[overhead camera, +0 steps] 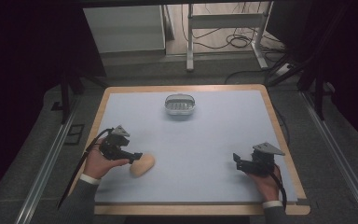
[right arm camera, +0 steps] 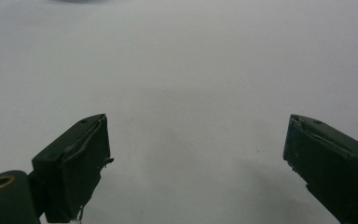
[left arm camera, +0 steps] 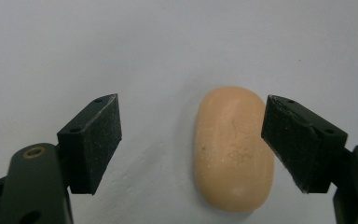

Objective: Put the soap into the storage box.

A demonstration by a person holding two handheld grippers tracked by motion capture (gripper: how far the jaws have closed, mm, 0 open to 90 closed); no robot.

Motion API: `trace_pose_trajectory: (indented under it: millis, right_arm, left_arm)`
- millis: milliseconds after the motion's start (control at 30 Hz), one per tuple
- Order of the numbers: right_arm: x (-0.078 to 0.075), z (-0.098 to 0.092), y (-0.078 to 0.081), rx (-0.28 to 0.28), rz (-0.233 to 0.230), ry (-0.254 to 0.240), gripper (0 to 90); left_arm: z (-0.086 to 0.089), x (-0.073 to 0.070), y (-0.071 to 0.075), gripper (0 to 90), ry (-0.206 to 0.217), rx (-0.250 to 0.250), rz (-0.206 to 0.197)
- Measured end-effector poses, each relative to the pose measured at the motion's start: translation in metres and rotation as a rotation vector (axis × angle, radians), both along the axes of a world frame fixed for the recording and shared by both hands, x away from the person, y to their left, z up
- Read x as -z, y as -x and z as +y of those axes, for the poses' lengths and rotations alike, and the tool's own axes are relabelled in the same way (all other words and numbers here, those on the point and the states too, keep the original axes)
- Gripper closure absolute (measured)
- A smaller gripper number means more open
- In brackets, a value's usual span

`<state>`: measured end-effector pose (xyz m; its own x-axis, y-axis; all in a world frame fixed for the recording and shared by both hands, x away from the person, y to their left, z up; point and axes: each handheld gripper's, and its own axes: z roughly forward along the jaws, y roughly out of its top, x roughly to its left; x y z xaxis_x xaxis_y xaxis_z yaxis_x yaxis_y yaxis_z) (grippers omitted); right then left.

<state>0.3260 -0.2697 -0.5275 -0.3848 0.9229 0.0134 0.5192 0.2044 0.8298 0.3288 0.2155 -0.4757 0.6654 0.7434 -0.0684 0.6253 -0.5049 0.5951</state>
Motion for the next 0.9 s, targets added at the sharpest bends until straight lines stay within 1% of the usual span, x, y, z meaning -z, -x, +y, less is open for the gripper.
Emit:
trace_pose_trajectory:
  millis: [300,333,400,600,900]
  right_arm:
    - [0.000,0.000,0.000,0.001,0.001,-0.001,7.2]
    - [0.000,0.000,0.000,0.001,0.001,0.000,7.2]
    - [0.000,0.000,0.000,0.002,0.002,0.000,7.2]
    - [0.000,0.000,0.000,0.003,0.000,0.002,7.3]
    - [0.000,0.000,0.000,0.006,0.002,0.002,7.3]
  left_arm:
    - [-0.009,0.001,-0.002,20.3,-0.008,0.017,0.011]
    - [-0.011,0.003,-0.002,20.3,-0.019,0.023,0.017]
    - [-0.013,0.004,-0.001,20.3,-0.018,0.026,0.022]
    - [-0.021,0.011,0.001,20.2,-0.036,0.046,0.047]
    - [-0.030,0.020,0.002,20.1,-0.070,0.072,0.081]
